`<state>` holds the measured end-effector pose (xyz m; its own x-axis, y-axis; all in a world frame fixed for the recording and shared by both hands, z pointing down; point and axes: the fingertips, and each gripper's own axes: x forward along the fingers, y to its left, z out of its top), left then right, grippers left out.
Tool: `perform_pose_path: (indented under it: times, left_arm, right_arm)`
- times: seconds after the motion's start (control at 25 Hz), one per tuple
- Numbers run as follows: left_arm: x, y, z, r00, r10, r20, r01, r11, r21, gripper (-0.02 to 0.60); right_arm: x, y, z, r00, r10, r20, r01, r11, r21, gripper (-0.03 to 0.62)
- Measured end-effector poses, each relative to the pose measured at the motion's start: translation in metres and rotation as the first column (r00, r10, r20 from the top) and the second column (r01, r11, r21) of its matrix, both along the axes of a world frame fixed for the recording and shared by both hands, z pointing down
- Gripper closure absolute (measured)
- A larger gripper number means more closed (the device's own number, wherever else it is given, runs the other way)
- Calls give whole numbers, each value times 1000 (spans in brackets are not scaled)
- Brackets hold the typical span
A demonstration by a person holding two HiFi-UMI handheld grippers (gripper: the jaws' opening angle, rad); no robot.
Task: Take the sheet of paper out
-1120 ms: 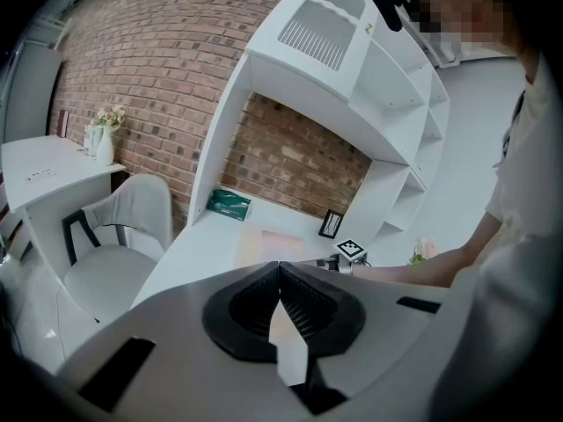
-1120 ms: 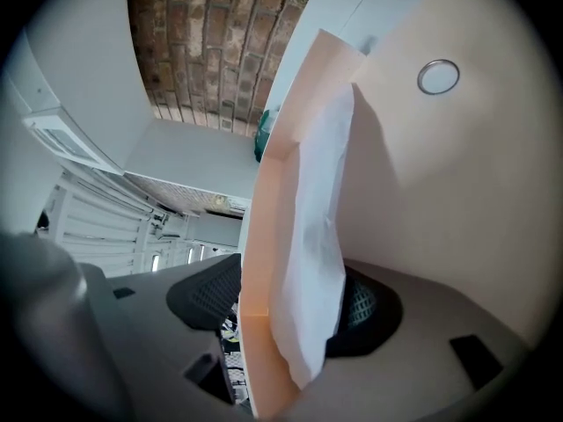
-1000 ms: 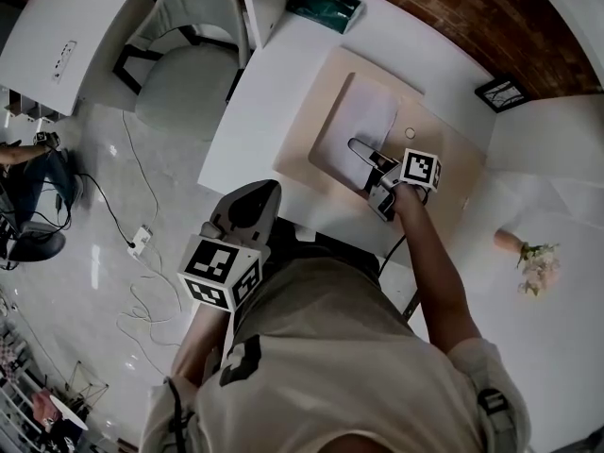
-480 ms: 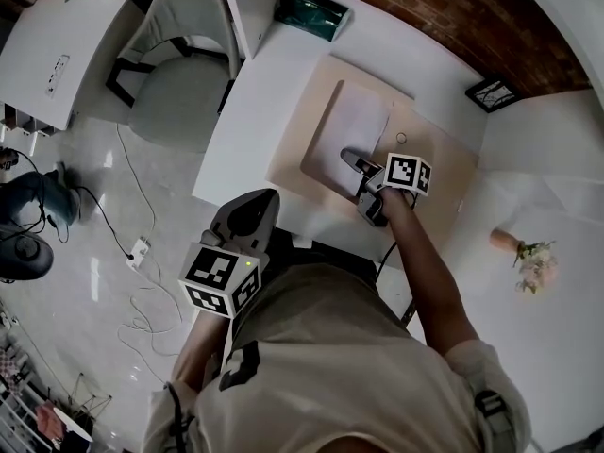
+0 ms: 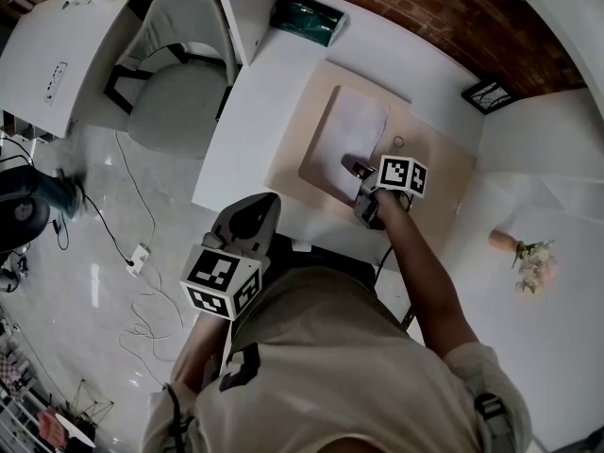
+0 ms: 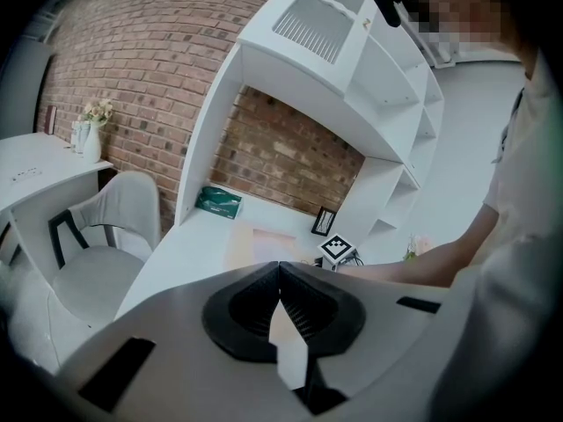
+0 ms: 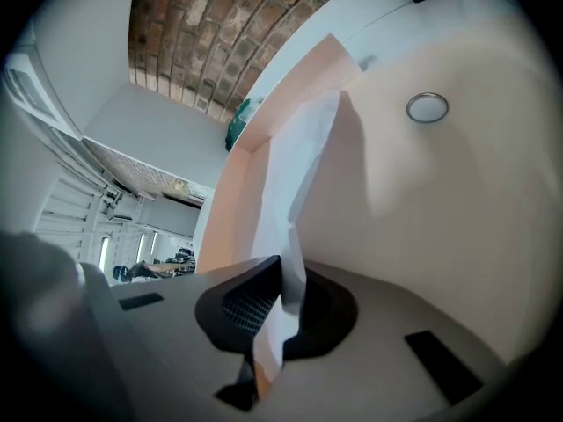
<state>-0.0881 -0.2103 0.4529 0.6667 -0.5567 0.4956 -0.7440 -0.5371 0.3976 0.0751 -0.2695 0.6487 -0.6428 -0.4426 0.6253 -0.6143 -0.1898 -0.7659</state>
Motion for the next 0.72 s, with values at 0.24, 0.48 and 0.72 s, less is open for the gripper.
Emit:
perform_pose_path:
  times: [0.24, 0.48, 0.72]
  left_arm:
    - [-1, -2, -5, 1000, 0, -12, 0, 1000, 19, 565]
    - [-11, -2, -11, 1000, -8, -26, 9, 999, 39, 565]
    - [-25, 8, -7, 999, -7, -33, 8, 999, 36, 565]
  right_arm:
    - [0, 1, 1, 1000, -3, 9, 3, 1000, -2, 566]
    - [0, 1, 1, 1000, -7, -6, 7, 1000, -1, 566]
    - [0, 0, 0, 1000, -3, -11, 3, 1000, 7, 568]
